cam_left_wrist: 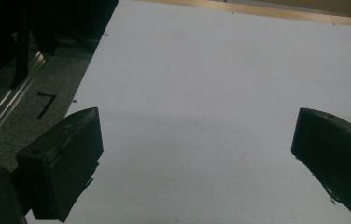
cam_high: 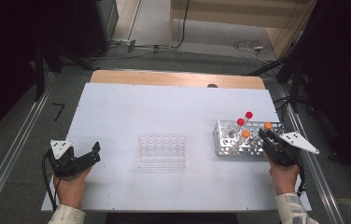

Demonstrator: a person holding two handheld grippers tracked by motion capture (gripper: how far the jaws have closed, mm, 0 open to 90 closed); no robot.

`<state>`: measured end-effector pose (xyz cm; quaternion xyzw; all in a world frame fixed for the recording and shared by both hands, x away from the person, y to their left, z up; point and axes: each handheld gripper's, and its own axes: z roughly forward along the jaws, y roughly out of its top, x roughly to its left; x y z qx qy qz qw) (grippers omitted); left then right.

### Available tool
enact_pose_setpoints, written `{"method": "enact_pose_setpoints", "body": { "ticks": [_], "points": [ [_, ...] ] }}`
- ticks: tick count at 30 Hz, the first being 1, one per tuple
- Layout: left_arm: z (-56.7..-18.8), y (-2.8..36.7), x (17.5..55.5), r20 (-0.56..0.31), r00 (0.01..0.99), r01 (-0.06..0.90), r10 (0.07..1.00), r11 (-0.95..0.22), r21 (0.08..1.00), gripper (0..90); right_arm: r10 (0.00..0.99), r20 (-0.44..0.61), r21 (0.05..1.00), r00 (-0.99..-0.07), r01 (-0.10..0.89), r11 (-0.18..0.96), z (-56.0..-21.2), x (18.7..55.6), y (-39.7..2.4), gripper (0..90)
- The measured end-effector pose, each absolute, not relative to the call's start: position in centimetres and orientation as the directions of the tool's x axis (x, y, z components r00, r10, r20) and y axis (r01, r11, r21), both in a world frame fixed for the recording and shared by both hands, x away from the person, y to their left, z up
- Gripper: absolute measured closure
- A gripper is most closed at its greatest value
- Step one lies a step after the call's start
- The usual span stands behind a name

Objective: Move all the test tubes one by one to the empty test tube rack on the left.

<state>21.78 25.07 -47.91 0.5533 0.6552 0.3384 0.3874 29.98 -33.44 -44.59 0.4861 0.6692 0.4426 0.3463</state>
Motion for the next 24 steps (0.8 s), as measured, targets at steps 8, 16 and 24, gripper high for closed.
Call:
{"method": "enact_pose_setpoints", "body": {
  "ticks": [8,16,24],
  "points": [
    [-47.9,25.1,21.8,-0.129,-0.084,0.462,0.988,0.154,0.873,2.5,0.961,-0.022,0.945,-0.276,0.309,0.111,-42.9,29.3,-33.8,71.9],
    [-47.8,25.1,21.7,-0.130,-0.080,0.460,0.988,0.153,0.875,2.5,0.956,0.001,0.955,-0.292,0.284,0.086,-41.6,28.4,-34.0,72.0],
    [-47.8,25.1,21.6,-0.131,-0.079,0.459,0.988,0.153,0.875,2.5,0.940,0.015,0.953,-0.342,0.289,0.090,-41.0,26.6,-33.9,72.0]
  ]
}}
